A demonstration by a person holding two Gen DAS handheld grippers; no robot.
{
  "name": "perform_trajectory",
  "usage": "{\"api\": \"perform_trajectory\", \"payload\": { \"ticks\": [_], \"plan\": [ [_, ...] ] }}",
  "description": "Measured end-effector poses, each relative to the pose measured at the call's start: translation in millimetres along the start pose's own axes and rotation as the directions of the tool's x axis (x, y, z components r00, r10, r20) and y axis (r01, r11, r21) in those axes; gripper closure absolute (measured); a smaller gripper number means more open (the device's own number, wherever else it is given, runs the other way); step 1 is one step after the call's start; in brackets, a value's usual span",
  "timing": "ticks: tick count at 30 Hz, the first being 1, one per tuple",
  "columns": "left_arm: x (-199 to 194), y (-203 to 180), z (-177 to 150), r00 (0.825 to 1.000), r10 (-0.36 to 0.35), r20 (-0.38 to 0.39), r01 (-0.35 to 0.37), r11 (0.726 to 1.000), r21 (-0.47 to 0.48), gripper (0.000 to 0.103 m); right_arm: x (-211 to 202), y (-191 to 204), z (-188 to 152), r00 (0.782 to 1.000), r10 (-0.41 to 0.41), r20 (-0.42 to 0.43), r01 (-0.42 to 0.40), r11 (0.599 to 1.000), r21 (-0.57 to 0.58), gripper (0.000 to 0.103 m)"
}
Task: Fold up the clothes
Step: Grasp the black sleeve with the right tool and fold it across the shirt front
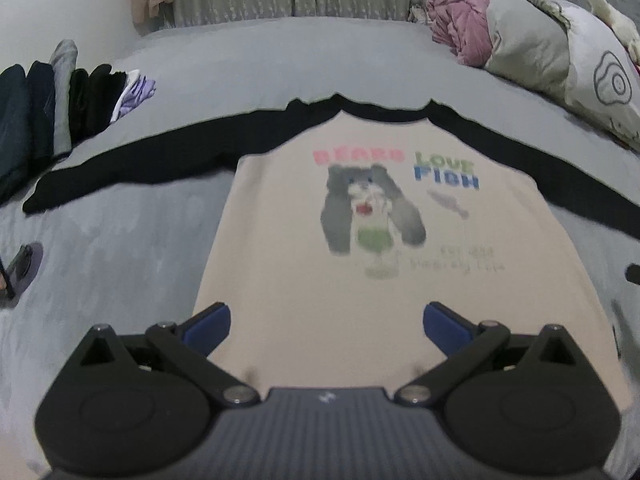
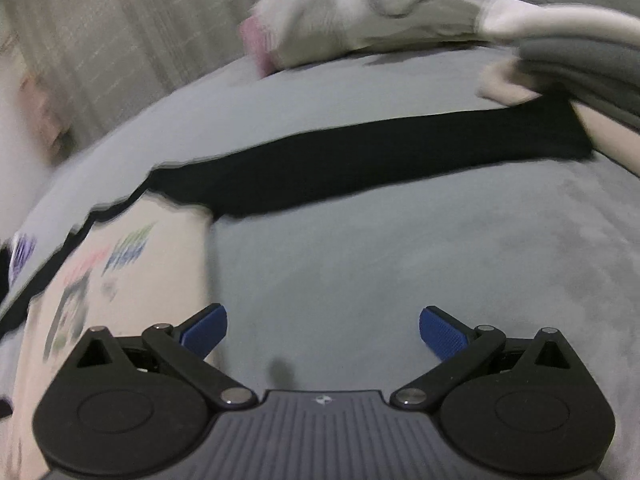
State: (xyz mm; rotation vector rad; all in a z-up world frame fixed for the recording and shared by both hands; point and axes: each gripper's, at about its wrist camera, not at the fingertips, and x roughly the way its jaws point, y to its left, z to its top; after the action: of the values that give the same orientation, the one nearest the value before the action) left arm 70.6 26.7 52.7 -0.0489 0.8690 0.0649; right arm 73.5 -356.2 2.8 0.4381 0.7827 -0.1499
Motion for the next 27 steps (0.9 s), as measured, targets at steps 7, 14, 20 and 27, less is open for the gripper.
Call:
{"api": "perform_trajectory", "payload": {
  "ticks": [7,14,20,27],
  "plan": [
    [32.0,-9.5,2.5,0.996,-0.01,0.094,0.012,1.0,-0.024,0.0,12.8,-55.7,40.2,0.99,-0.066,0.123,0.036,0.972,0.232,0.003],
    [56.9,-17.5,4.5,0.995,-0.016,0.094,0.017,1.0,-0.006,0.0,34.1,-104.5,77.6,0.962,-0.143,0.231,0.018,0.883,0.469,0.007],
    [74.7,-18.5,8.1,0.998,-0.023,0.065,0.023,1.0,-0.004,0.0,57.5,-112.8,101.1,0.929,-0.23,0.29,0.052,0.856,0.514,0.014],
    [83.5,-14.0,11.9,0.996,-0.074,0.039,0.076,0.996,-0.04,0.0,68.4,-97.4,104.4,0.887,-0.333,0.32,0.168,0.878,0.448,0.062]
  ]
}}
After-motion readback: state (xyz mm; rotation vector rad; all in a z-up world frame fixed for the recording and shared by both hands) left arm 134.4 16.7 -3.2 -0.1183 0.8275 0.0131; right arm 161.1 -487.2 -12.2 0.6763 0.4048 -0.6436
